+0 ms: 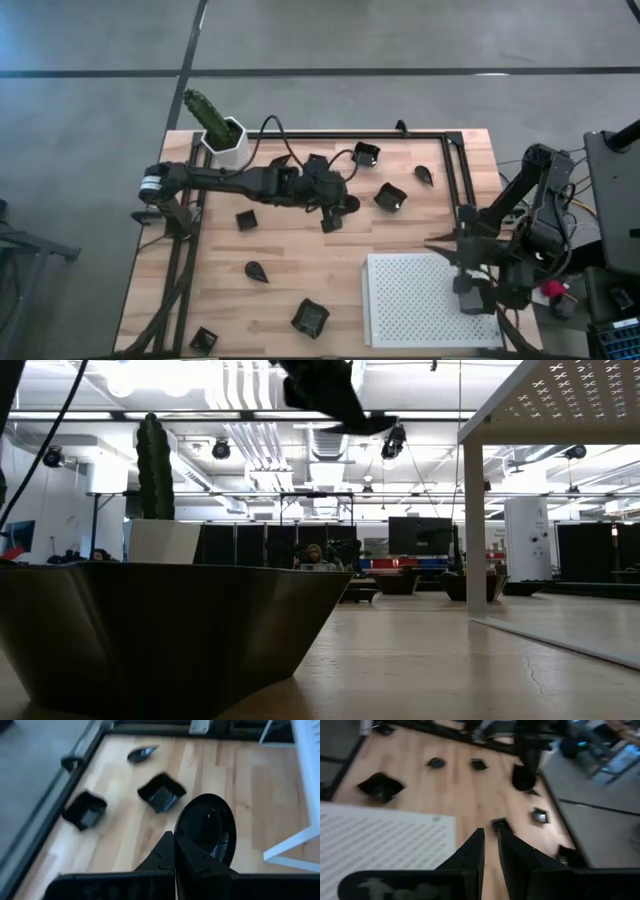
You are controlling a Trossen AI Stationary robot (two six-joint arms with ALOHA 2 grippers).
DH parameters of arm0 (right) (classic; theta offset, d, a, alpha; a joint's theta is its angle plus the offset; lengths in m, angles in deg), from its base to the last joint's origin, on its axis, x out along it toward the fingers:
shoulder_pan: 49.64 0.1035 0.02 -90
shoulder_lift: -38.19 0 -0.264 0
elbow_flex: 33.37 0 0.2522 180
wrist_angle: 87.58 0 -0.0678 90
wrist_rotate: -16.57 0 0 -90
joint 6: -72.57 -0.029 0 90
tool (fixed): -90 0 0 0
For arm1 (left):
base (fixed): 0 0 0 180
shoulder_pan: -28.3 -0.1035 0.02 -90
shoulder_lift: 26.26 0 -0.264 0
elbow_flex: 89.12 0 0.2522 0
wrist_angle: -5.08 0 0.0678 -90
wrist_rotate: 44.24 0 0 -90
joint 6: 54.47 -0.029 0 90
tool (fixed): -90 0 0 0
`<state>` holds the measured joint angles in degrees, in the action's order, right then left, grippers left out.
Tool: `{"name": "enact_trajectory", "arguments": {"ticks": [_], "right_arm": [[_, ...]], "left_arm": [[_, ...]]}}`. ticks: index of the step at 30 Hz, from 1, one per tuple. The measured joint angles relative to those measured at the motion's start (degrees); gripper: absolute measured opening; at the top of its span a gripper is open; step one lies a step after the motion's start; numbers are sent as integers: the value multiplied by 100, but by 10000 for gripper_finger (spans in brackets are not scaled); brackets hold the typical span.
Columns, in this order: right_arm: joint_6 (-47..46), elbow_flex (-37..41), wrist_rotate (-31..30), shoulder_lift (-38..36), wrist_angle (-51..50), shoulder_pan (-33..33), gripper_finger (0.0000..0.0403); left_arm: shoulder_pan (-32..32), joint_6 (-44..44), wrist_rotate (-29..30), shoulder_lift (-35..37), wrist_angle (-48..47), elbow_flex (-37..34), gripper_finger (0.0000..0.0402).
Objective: Pick & Place Mini shaped plates
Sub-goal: Put the drop-shaped plate on the shelf
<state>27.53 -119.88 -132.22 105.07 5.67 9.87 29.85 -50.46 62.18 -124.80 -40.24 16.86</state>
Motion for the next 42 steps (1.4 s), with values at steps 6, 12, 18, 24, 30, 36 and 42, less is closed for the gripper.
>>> {"name": "enact_trajectory", "arguments": {"ticks": [6,12,18,24,30,36,42], "right_arm": [[54,128,-139,9,45,-712,55],[665,175,-160,72,439,-1144,90],[992,197,-295,72,879,-1401,120],[1550,347,-298,74,1275,-1773,129],[2589,442,-285,74,2164,-2048,125],[3049,631,-239,74,2580,-2277,121],[3184,911,-212,74,2793,-2453,125]], "left_arm": [[154,-566,19,2,427,1,0],[197,-968,416,0,700,1,0],[300,-1505,931,0,1087,-57,0],[483,-2088,1374,-47,1584,-61,0],[581,-2527,1774,-409,1860,-61,0],[635,-2865,1872,-564,2314,-65,0],[708,-3055,1865,-565,2608,-65,0]]}}
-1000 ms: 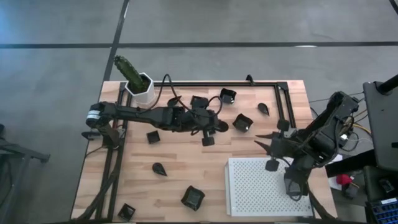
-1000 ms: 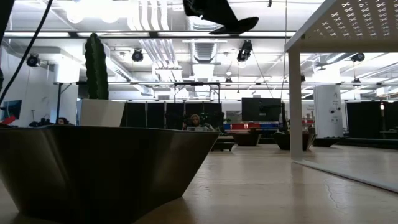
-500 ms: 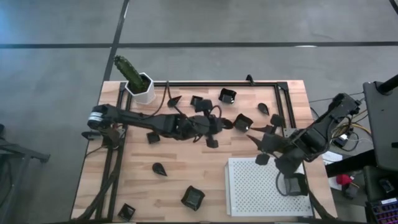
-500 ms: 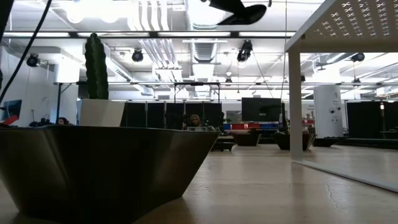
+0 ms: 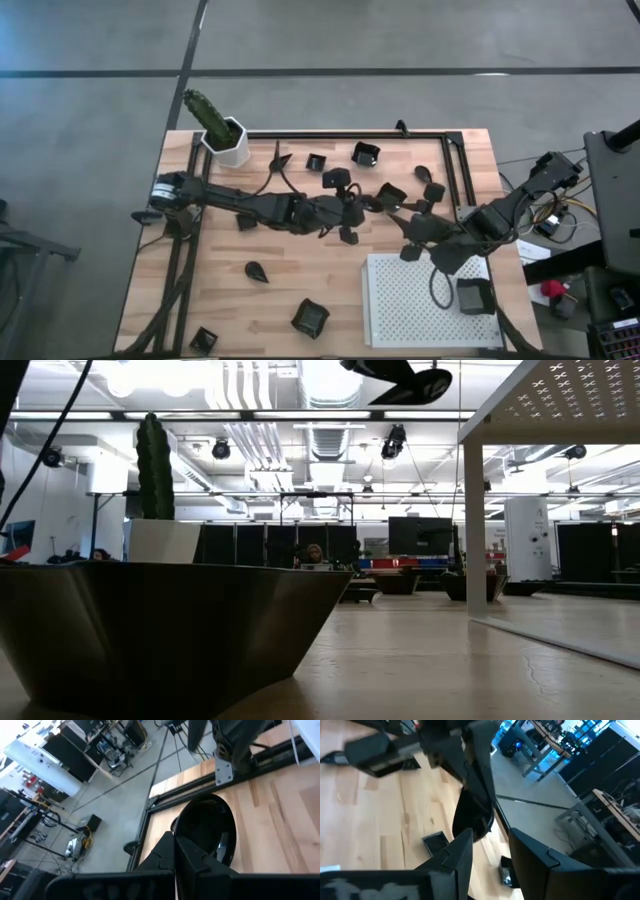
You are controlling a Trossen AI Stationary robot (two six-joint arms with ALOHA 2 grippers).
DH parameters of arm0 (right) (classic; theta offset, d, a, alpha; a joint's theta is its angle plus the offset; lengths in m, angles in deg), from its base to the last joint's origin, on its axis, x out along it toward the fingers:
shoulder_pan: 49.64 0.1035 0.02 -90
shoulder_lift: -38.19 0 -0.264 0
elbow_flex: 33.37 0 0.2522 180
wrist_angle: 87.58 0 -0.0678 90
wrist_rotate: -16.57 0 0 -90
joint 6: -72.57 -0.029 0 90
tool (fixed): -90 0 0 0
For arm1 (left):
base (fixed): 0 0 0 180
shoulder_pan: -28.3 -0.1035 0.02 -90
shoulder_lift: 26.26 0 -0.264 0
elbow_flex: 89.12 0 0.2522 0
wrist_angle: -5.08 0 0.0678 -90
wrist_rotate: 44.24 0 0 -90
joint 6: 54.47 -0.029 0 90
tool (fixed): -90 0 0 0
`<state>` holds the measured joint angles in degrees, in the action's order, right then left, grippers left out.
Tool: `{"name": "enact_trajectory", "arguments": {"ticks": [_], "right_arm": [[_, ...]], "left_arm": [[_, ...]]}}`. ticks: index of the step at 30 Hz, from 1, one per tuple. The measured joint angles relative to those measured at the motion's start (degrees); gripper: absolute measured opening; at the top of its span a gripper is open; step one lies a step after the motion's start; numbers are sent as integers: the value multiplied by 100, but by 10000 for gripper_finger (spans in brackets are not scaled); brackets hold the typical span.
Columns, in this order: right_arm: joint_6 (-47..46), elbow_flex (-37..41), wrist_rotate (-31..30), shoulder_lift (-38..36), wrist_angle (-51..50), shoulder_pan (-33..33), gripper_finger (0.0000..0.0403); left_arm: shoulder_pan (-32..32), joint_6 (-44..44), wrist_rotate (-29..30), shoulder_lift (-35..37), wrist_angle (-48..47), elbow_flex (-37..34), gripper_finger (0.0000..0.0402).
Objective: Pick & Place Mini shaped plates
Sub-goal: Put the drop-shaped plate on the shelf
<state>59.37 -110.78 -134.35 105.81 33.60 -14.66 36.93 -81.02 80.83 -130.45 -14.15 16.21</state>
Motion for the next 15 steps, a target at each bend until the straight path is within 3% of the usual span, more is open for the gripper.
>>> {"name": "enact_trajectory", "arguments": {"ticks": [7,15], "right_arm": [[712,261,2,0,820,-161,117],[741,291,4,0,819,-247,108]], "left_arm": [[15,-106,55,-156,199,2,0],[67,-229,105,-205,482,2,0]]}}
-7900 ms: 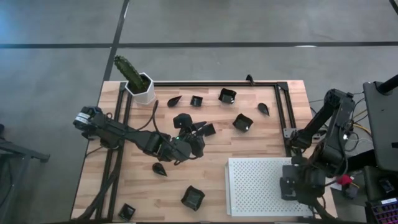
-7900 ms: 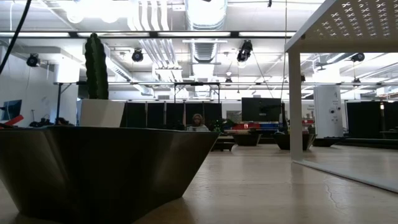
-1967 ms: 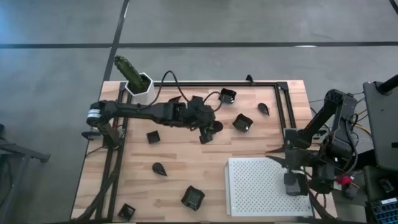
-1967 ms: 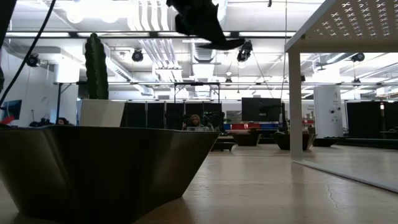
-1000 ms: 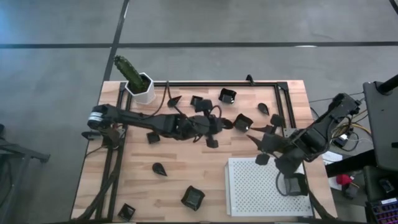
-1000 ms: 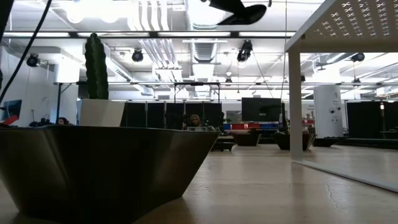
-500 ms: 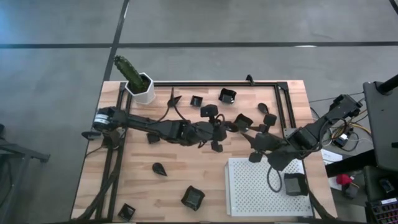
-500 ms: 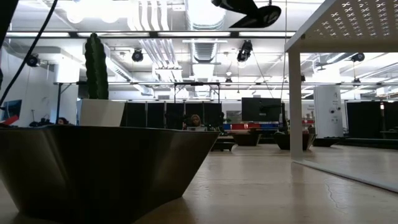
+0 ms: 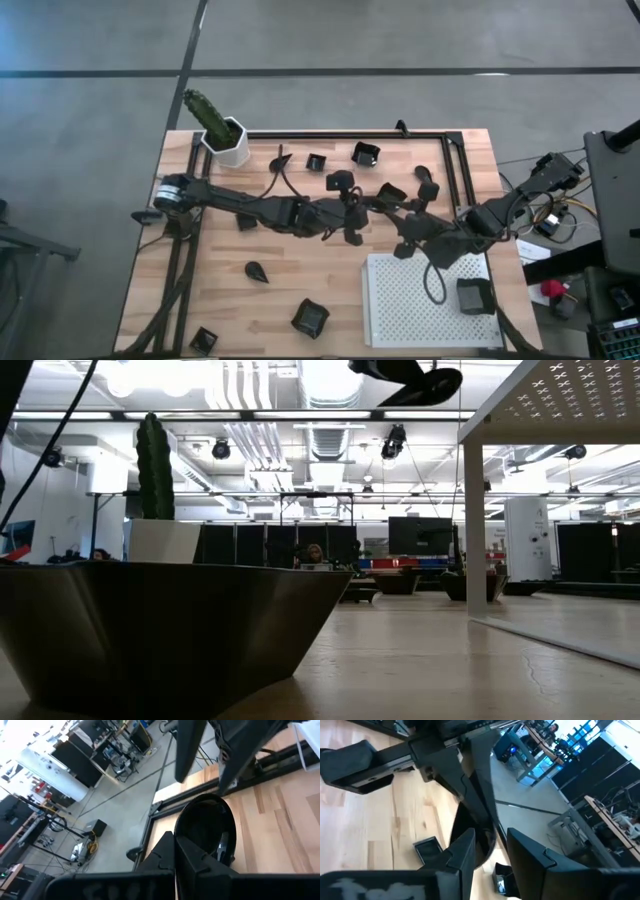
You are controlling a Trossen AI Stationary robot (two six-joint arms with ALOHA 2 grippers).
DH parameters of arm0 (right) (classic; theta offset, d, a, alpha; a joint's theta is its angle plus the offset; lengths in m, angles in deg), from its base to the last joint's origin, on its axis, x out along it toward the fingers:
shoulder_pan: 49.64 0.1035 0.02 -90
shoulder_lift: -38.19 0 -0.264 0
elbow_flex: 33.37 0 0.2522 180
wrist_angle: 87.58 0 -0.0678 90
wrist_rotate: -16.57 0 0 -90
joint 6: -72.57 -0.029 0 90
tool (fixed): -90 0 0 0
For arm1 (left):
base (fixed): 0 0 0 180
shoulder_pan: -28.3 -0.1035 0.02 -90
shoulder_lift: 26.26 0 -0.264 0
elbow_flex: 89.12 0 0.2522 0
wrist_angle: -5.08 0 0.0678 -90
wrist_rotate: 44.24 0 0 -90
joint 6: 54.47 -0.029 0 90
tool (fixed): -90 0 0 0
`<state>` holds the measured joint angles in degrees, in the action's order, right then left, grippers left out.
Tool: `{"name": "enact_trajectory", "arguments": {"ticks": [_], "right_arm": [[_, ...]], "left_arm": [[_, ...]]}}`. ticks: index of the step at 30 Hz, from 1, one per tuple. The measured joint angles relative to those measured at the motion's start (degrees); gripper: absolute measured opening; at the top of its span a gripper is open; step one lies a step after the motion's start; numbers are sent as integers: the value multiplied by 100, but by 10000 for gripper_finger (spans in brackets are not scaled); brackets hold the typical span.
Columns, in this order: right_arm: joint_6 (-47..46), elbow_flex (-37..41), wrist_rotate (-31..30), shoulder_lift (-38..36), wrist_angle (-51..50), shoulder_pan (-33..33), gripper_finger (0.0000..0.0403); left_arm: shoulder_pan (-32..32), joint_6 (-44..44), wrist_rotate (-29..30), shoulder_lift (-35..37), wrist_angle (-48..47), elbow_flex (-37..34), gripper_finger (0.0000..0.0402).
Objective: Pick & Place Mini shaped plates
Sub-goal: Put the drop-shaped plate on the shelf
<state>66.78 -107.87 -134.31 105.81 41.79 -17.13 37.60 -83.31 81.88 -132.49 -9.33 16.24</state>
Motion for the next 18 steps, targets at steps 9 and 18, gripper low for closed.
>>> {"name": "enact_trajectory", "arguments": {"ticks": [9,18], "right_arm": [[0,7,0,-1,-2,2,113],[0,7,2,-1,0,11,100]], "left_arm": [[107,-145,-41,-28,319,0,0],[207,-178,-40,-28,464,0,0]]}}
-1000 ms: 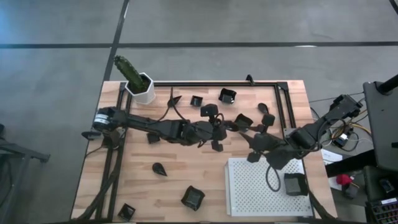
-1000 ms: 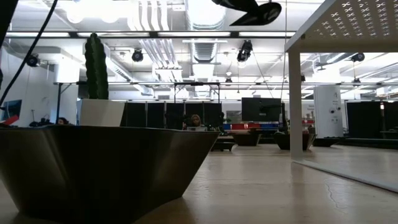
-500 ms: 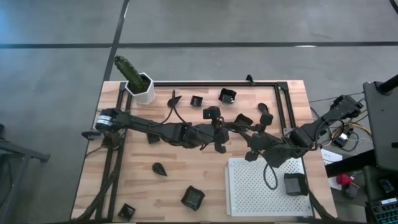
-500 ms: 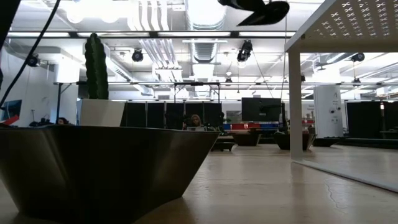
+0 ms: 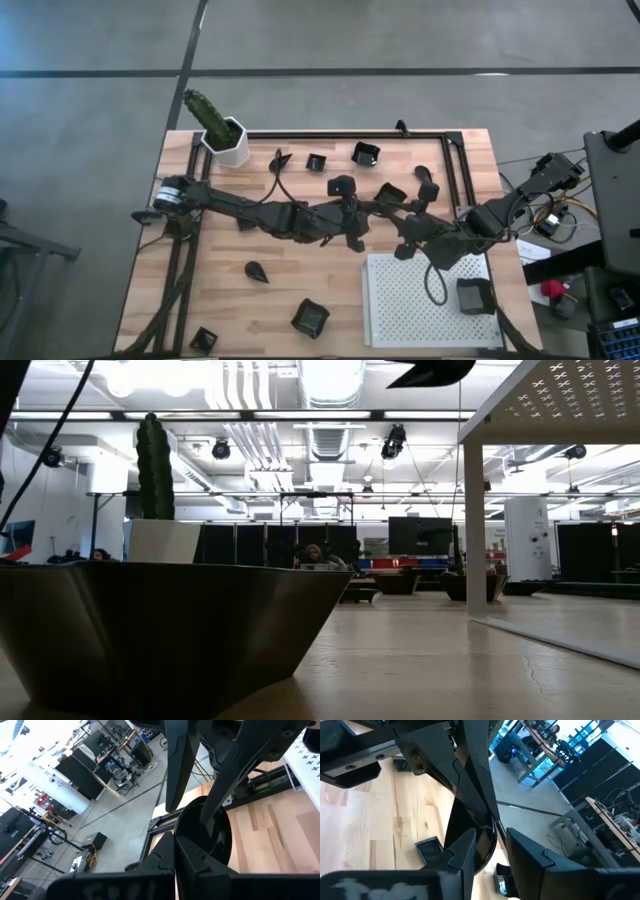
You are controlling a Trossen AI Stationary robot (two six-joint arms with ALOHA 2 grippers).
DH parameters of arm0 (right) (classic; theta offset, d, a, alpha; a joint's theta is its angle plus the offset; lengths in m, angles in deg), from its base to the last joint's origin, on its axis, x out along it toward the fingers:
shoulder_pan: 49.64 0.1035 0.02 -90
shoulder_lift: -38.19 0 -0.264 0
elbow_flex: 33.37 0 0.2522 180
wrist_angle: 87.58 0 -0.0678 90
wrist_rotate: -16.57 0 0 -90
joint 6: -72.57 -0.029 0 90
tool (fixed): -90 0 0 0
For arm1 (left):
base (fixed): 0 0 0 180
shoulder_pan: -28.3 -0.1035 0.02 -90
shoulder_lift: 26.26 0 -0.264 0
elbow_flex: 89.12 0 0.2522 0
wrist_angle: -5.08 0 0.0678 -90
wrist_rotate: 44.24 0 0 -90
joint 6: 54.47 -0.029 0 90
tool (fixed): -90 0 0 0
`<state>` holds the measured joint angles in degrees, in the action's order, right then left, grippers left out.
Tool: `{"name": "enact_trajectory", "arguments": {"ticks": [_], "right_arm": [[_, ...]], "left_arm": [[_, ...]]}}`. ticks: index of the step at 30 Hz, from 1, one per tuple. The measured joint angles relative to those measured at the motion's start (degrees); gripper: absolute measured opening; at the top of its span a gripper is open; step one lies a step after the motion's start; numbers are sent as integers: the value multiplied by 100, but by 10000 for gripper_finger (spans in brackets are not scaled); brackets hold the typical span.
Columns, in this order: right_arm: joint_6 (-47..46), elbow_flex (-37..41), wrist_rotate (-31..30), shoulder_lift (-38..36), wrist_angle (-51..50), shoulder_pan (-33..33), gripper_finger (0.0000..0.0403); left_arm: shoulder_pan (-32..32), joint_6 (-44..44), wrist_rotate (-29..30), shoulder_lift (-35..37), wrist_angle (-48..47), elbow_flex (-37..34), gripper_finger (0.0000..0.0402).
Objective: Pick & Place Mini shaped plates
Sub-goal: Put the drop-shaped plate on the shelf
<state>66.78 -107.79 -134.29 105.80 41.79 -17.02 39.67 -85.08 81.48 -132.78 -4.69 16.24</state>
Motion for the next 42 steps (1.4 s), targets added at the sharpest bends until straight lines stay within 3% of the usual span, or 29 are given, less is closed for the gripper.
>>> {"name": "enact_trajectory", "arguments": {"ticks": [30,42], "right_arm": [[1,0,-101,-2,-7,-7,14],[22,0,-94,-2,-11,-7,9]], "left_arm": [[37,55,-258,0,152,0,0],[40,67,-271,0,154,0,0]]}}
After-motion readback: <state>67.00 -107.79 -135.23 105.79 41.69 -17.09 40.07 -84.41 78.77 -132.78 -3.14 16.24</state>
